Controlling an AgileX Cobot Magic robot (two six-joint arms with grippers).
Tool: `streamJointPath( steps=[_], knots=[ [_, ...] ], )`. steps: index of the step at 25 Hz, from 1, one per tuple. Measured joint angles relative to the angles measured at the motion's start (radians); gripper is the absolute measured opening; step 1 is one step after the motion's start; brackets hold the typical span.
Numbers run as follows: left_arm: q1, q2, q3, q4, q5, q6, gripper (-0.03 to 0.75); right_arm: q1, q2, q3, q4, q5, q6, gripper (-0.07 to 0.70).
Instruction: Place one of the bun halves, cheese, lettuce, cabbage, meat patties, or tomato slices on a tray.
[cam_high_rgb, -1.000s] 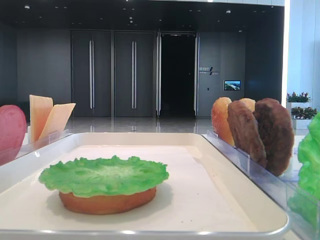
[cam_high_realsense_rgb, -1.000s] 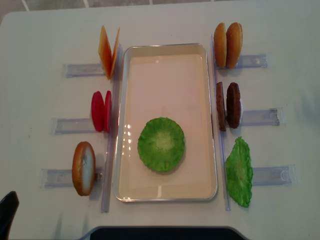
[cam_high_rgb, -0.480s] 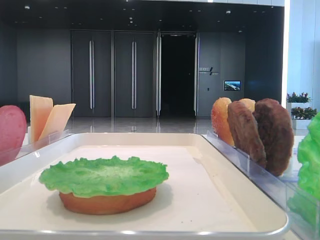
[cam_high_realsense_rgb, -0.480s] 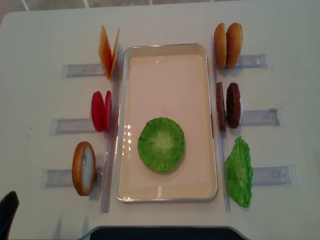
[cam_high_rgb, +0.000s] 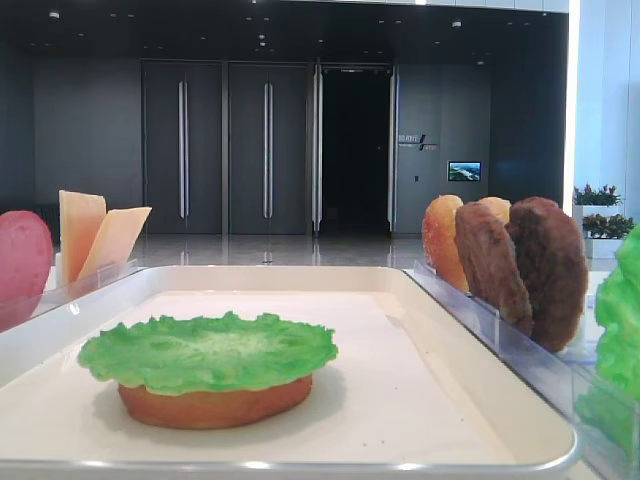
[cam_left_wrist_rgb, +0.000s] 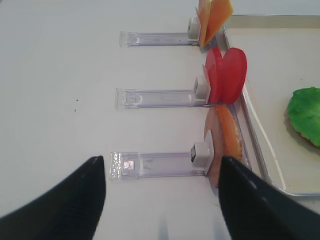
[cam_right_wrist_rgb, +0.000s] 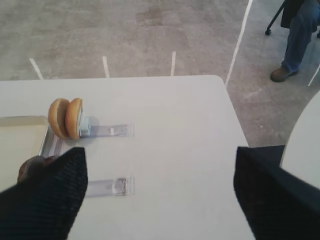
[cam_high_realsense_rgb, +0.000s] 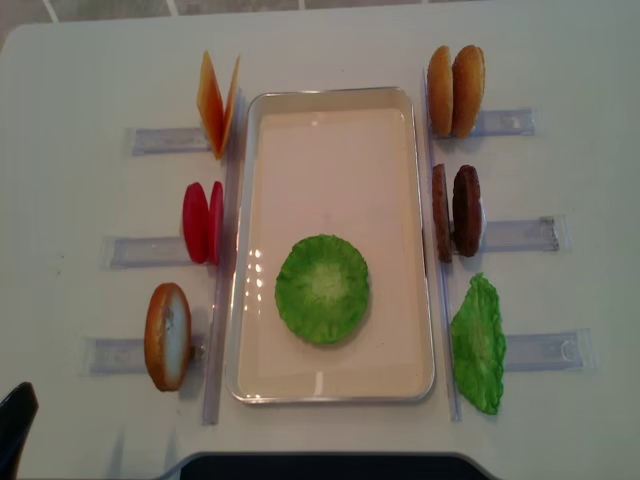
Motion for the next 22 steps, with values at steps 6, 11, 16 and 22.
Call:
streamJointPath(
  steps=[6,11,16,22],
  knots=[
    [0.000,0.000,0.000,0.000,0.000,0.000,0.535,0.000,-0.152,0.183,0.000,-0.003,-0.009,0.593],
    [0.000,0.000,0.000,0.000,0.000,0.000,0.535,0.000,-0.280,0.325,0.000,-0.029,-0.013,0.593],
    [0.000,0.000,0.000,0.000,0.000,0.000,0.535,0.000,-0.390,0.453,0.000,-0.037,-0.016,0.592],
    [0.000,0.000,0.000,0.000,0.000,0.000,0.535,0.000,-0.497,0.554,0.002,-0.035,-0.016,0.591]
  ],
)
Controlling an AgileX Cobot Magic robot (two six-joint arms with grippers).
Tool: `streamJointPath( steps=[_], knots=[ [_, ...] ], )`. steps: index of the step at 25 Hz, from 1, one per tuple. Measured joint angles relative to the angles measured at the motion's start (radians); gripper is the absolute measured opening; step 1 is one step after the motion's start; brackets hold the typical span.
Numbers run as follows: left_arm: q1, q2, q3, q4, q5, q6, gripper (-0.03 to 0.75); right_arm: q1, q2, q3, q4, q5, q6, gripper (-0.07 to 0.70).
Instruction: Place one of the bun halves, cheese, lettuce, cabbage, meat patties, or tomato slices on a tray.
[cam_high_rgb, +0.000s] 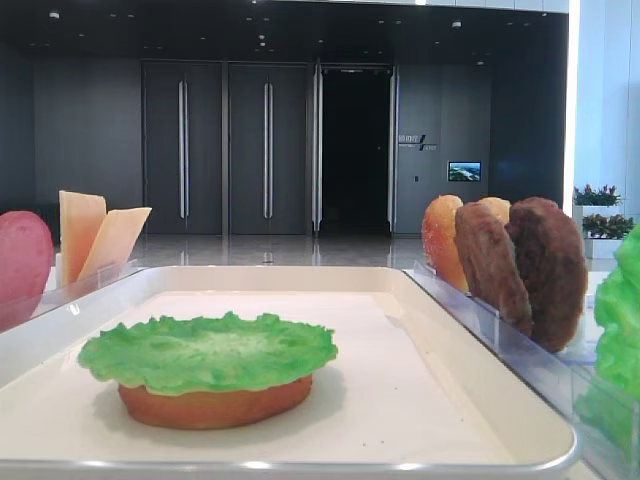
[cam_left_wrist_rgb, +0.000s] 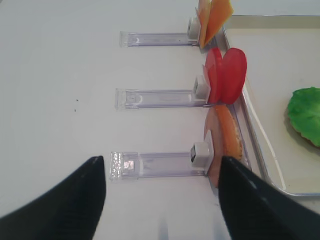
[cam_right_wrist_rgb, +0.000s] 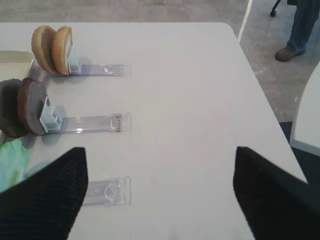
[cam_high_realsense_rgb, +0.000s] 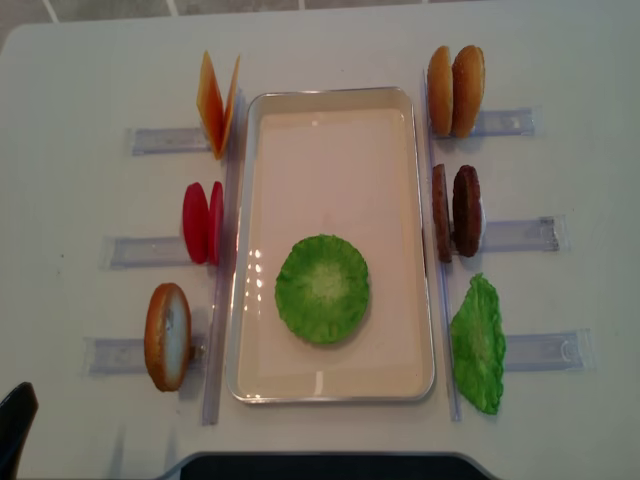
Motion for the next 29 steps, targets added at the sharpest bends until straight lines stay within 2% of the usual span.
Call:
streamJointPath(
  steps=[9,29],
  knots=[
    [0.000,0.000,0.000,0.000,0.000,0.000,0.535,0.000,-0.003,0.087,0.021,0.017,0.000,0.590],
    [0.000,0.000,0.000,0.000,0.000,0.000,0.535,0.000,-0.003,0.107,0.021,-0.016,0.000,0.589]
  ],
)
